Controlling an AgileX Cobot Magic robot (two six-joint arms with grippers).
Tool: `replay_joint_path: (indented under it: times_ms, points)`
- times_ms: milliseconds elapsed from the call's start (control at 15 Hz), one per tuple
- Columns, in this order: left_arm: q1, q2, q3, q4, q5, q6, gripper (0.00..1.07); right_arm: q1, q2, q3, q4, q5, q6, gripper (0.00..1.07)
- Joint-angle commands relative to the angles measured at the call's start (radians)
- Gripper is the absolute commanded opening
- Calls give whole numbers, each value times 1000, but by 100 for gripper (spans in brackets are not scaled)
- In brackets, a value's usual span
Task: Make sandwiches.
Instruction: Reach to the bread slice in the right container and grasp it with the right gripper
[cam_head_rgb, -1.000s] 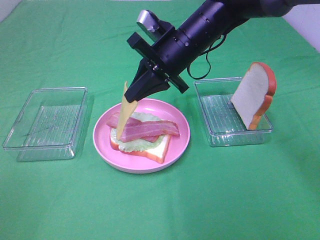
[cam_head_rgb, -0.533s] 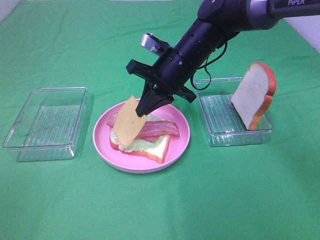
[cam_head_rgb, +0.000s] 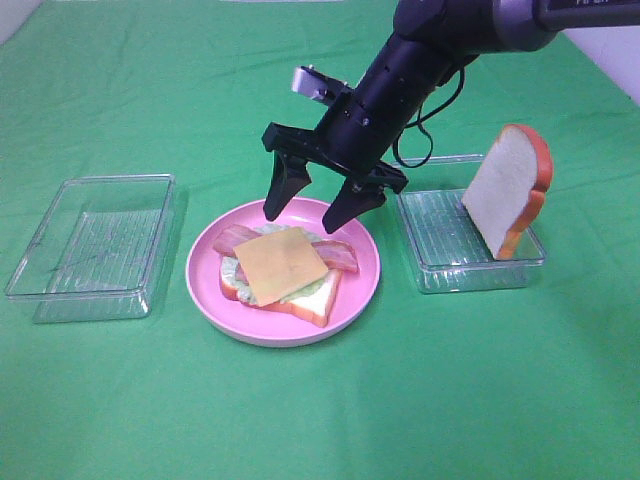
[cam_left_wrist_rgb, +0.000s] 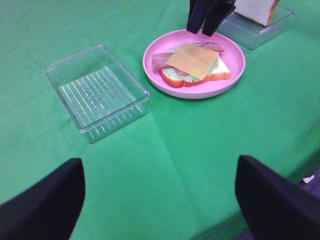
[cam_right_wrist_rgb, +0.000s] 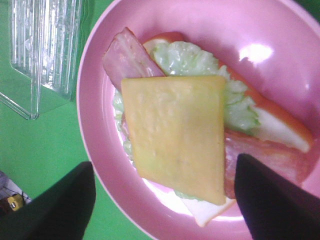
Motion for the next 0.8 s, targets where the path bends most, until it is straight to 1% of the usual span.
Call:
replay_joint_path:
  times_ms: [67,133,200,333,400,533,600,667,800]
  points:
    - [-3,-20,2,-9,-9,-1,78,-3,-1,-88,-136,94,69,75]
    - [-3,-20,2,-9,-9,-1,78,-3,-27,-164,-286,155,124,75]
    - [-3,-20,2,-9,-9,-1,78,-3,-34,-182,-330,166,139,75]
    - [-3,-20,2,-9,-9,-1,78,-7,-64,-228,-483,190,185,77]
    - [-3,-20,2,-9,-9,-1,78,-13,-81,-244,-532,215,209,78]
    - [-3,-20,2,-8,-9,0,78,-48,-122,-255,-590,246,237,78]
    - [-3,-20,2,-10,-9,0,78,-53,-133,-255,-590,246,245,78]
    - [-3,-20,2,-10,-9,0,78,-93,-165,-256,-585,246,247,78]
    - [-3,-20,2,-10,-9,0,78,-133,-190,-255,-584,246,248,78]
